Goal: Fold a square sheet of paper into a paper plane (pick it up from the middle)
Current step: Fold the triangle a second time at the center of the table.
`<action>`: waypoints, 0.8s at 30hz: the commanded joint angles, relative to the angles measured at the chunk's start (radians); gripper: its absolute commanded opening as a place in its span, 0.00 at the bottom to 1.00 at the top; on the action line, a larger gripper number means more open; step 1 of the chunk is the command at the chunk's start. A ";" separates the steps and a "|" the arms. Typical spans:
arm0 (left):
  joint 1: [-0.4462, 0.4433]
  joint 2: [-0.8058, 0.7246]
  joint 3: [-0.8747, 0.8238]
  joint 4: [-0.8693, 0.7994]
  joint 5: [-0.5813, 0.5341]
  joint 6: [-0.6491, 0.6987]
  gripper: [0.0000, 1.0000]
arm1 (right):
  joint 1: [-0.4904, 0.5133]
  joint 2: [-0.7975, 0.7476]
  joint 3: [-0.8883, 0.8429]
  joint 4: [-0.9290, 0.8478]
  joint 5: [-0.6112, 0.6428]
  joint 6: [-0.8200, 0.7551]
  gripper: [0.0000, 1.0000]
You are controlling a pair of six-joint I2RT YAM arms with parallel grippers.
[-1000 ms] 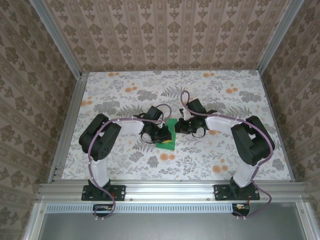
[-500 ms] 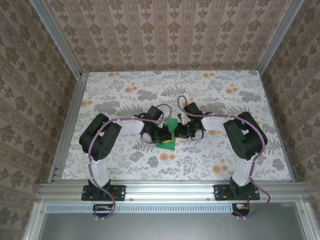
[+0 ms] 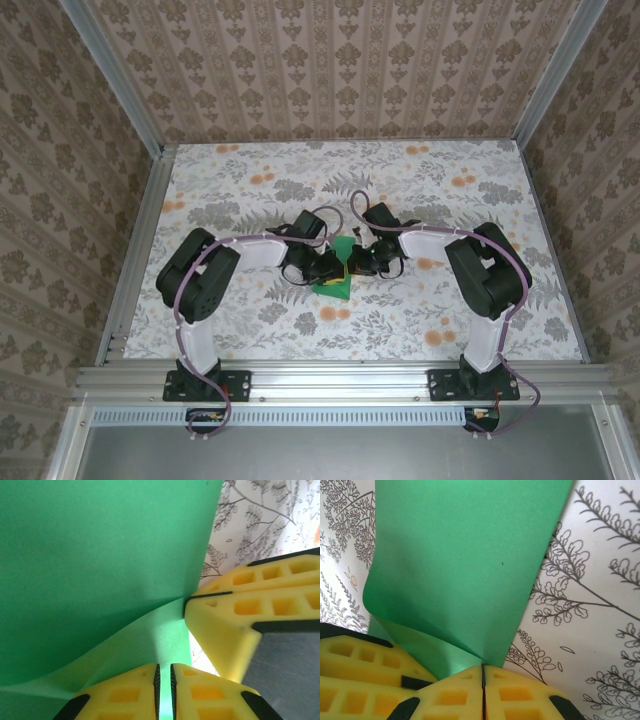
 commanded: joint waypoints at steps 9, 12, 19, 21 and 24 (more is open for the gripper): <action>0.044 -0.034 -0.005 -0.045 -0.057 0.048 0.16 | 0.004 0.060 0.006 -0.096 0.121 -0.026 0.09; 0.050 -0.021 -0.002 -0.066 -0.079 0.063 0.15 | 0.005 0.062 0.005 -0.098 0.122 -0.025 0.09; 0.055 0.021 -0.007 -0.074 -0.083 0.063 0.14 | 0.005 0.060 0.006 -0.101 0.122 -0.029 0.09; 0.053 0.031 -0.007 -0.085 -0.089 0.061 0.14 | 0.005 0.052 0.009 -0.099 0.114 -0.028 0.09; 0.052 0.039 -0.004 -0.102 -0.098 0.057 0.13 | 0.005 0.027 0.025 -0.092 0.086 -0.029 0.10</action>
